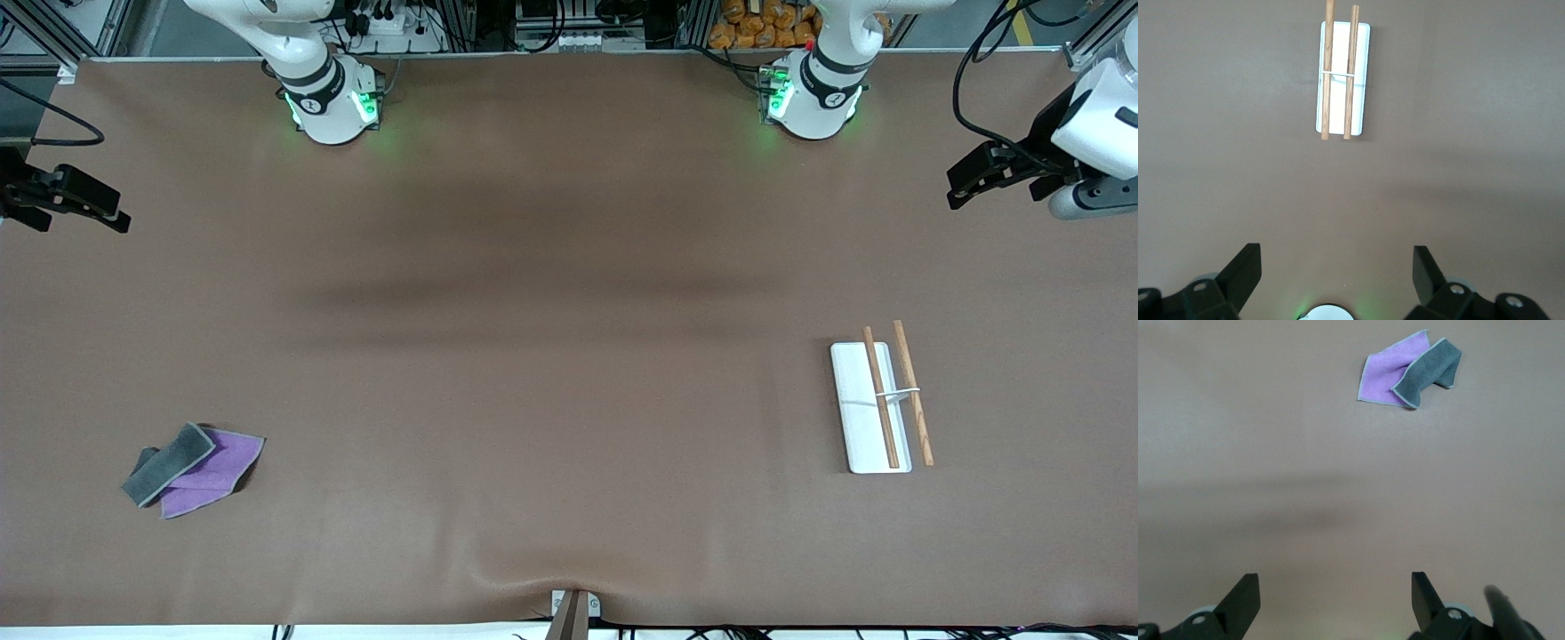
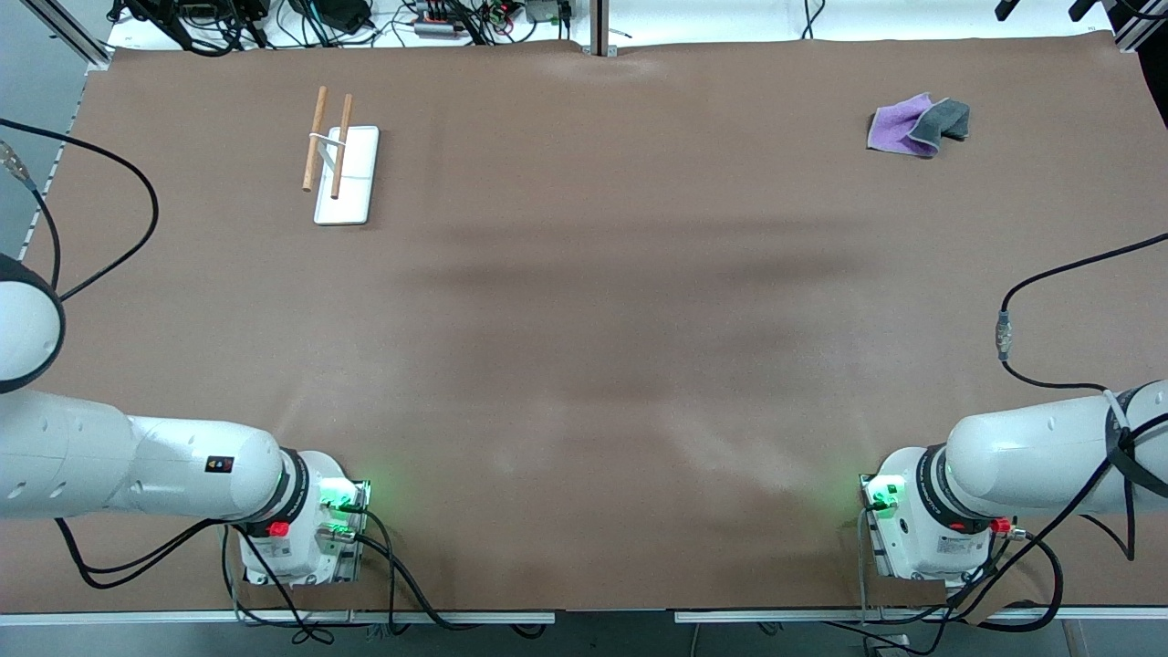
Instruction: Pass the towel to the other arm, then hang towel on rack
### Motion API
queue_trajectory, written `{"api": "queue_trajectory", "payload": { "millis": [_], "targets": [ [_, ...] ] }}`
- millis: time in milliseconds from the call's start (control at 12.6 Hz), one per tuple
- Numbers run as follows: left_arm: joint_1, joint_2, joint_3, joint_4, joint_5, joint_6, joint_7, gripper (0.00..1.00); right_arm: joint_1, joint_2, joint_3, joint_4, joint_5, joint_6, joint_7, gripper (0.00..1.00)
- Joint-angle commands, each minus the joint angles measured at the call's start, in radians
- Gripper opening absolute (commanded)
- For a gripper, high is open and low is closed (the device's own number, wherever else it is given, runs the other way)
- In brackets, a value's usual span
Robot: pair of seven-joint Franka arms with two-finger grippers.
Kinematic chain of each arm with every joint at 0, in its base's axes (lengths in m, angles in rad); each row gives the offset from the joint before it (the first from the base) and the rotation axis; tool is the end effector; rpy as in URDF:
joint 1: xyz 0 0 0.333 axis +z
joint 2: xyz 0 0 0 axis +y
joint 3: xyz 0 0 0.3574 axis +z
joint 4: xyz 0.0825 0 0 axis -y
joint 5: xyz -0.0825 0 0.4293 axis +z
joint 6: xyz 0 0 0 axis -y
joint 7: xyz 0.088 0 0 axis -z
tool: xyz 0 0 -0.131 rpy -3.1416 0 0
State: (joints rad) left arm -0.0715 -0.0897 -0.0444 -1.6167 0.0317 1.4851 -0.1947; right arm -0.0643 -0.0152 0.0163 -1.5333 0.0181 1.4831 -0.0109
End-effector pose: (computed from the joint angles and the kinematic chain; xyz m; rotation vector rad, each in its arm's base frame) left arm 0.5545 -0.0614 0.6630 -3.0969 -0.1257 0.0558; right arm 0.5842 -0.0255 0.6626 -3.1218 0.0559 0.0538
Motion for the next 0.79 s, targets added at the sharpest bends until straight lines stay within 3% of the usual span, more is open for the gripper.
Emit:
{"api": "queue_trajectory", "payload": {
  "millis": [0,712],
  "targets": [
    [-0.014,-0.025,0.009,0.007,0.028,-0.032,0.001,1.0,-0.005,0.0,0.005,0.004,0.0,-0.006,-0.001,1.0],
    [-0.002,0.018,0.006,0.052,0.053,-0.051,0.015,1.0,-0.008,0.001,0.005,-0.001,0.0,0.002,-0.001,1.0]
  ]
}}
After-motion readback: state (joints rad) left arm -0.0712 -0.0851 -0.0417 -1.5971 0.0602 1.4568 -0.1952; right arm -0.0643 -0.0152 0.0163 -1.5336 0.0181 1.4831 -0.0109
